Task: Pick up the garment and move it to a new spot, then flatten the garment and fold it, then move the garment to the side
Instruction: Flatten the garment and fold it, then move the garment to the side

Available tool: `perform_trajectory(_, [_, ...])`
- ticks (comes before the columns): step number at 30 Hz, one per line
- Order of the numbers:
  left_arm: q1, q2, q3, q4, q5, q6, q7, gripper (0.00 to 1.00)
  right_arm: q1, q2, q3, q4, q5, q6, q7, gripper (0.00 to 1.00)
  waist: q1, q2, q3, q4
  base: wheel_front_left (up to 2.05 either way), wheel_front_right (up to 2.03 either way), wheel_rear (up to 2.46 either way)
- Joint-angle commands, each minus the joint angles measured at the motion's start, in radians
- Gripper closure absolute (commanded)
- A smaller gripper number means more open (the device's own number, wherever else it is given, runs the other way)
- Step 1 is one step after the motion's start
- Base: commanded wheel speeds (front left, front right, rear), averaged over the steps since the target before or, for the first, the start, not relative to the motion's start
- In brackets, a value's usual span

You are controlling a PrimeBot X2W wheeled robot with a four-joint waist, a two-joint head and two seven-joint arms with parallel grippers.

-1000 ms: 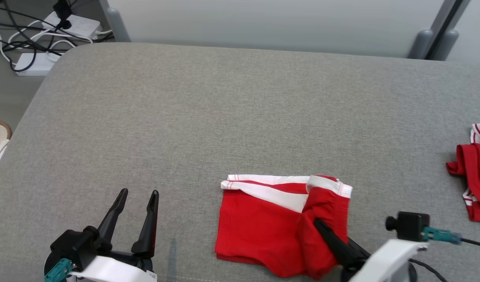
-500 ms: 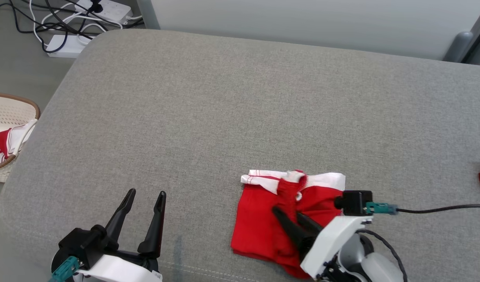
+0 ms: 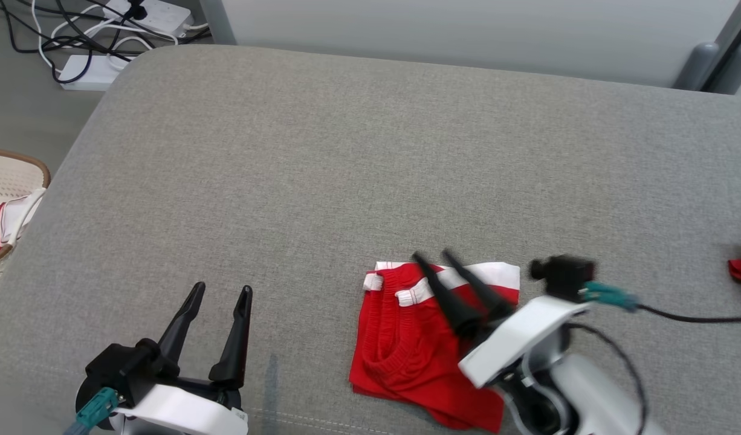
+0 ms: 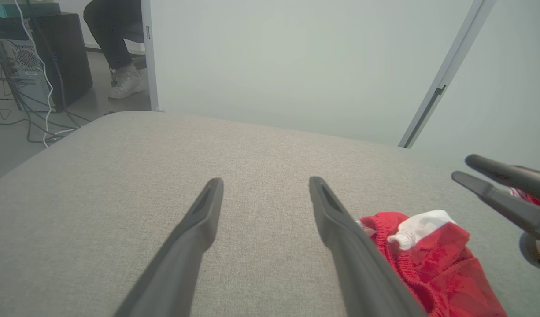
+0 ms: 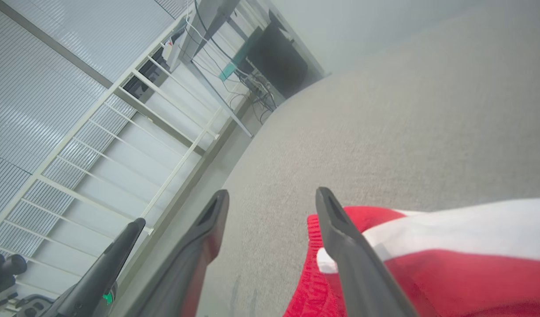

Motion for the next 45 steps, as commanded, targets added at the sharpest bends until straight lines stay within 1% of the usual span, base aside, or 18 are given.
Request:
perform_trajectory(1, [-0.045, 0.018, 0.047, -0.017, 0.009, -0.003, -0.012, 0.00, -0.019, 0.001, -0.031, -0.050, -0.056, 0.002, -0.062, 0.00, 0.0000, 0.0000, -0.002, -0.007, 0.00, 0.00, 0.00])
perform_trajectory(4, [-0.039, 0.021, 0.058, -0.020, 0.008, 0.001, -0.012, 0.00, 0.015, -0.035, -0.125, -0.091, -0.160, 0.002, -0.151, 0.00, 0.0000, 0.0000, -0.007, -0.021, 0.00, 0.00, 0.00])
perform_trajectory(7, [-0.031, 0.028, 0.073, -0.026, 0.005, 0.007, -0.012, 0.00, 0.062, -0.075, -0.234, -0.118, -0.286, 0.002, -0.205, 0.00, 0.0000, 0.0000, -0.009, -0.037, 0.00, 0.00, 0.00])
perform_trajectory(8, [-0.028, 0.034, 0.083, -0.032, 0.008, 0.012, -0.012, 0.00, 0.101, -0.084, -0.311, -0.138, -0.375, 0.002, -0.228, 0.00, 0.0000, 0.0000, -0.011, -0.048, 0.00, 0.00, 0.00])
perform_trajectory(10, [-0.023, 0.037, 0.094, -0.038, 0.009, 0.017, -0.013, 0.00, 0.142, -0.086, -0.381, -0.163, -0.470, 0.002, -0.242, 0.00, 0.0000, 0.0000, -0.012, -0.059, 0.00, 0.00, 0.00])
perform_trajectory(12, [-0.018, 0.041, 0.102, -0.043, 0.010, 0.022, -0.013, 0.00, 0.189, -0.070, -0.443, -0.182, -0.530, 0.002, -0.248, 0.00, 0.0000, 0.0000, -0.013, -0.072, 0.00, 0.00, 0.00])
perform_trajectory(15, [-0.010, 0.047, 0.113, -0.048, 0.009, 0.028, -0.013, 0.00, 0.259, -0.054, -0.499, -0.190, -0.611, 0.002, -0.251, 0.00, 0.0000, 0.0000, -0.016, -0.088, 0.00, 0.00, 0.00])
perform_trajectory(18, [-0.002, 0.053, 0.119, -0.050, 0.009, 0.031, -0.013, 0.00, 0.316, -0.038, -0.530, -0.192, -0.653, 0.002, -0.253, 0.00, 0.0000, 0.0000, -0.023, -0.099, 0.00, 0.00, 0.00])
perform_trajectory(20, [0.006, 0.057, 0.124, -0.051, 0.007, 0.035, -0.013, 0.00, 0.344, -0.028, -0.546, -0.189, -0.657, 0.002, -0.253, 0.00, 0.0000, 0.0000, -0.032, -0.107, 0.00, 0.00, 0.00])
perform_trajectory(28, [0.033, 0.070, 0.131, -0.064, 0.001, 0.048, -0.008, 0.00, 0.374, -0.006, -0.554, -0.193, -0.671, 0.002, -0.253, 0.00, 0.0000, 0.0000, -0.046, -0.127, 0.00, 0.00, 0.00])
perform_trajectory(34, [0.027, 0.072, 0.123, -0.072, 0.003, 0.048, 0.001, 0.00, 0.369, -0.001, -0.549, -0.172, -0.661, 0.002, -0.253, 0.00, 0.0000, 0.0000, -0.050, -0.108, 0.00, 0.00, 0.00])
perform_trajectory(37, [0.021, 0.068, 0.116, -0.072, 0.003, 0.047, 0.002, 0.00, 0.345, -0.002, -0.506, -0.131, -0.641, 0.002, -0.229, 0.00, 0.0000, 0.0000, -0.053, -0.087, 0.00, 0.00, 0.00])
perform_trajectory(38, [0.021, 0.068, 0.116, -0.072, 0.003, 0.047, 0.002, 0.00, 0.345, -0.002, -0.506, -0.131, -0.641, 0.002, -0.229, 0.00, 0.0000, 0.0000, -0.053, -0.087, 0.00, 0.00, 0.00])
perform_trajectory(45, [0.016, 0.049, 0.095, -0.059, 0.003, 0.038, 0.001, 0.00, 0.268, -0.021, -0.329, -0.004, -0.548, 0.002, -0.109, 0.00, 0.0000, 0.0000, -0.051, -0.006, 0.00, 0.00, 0.00])
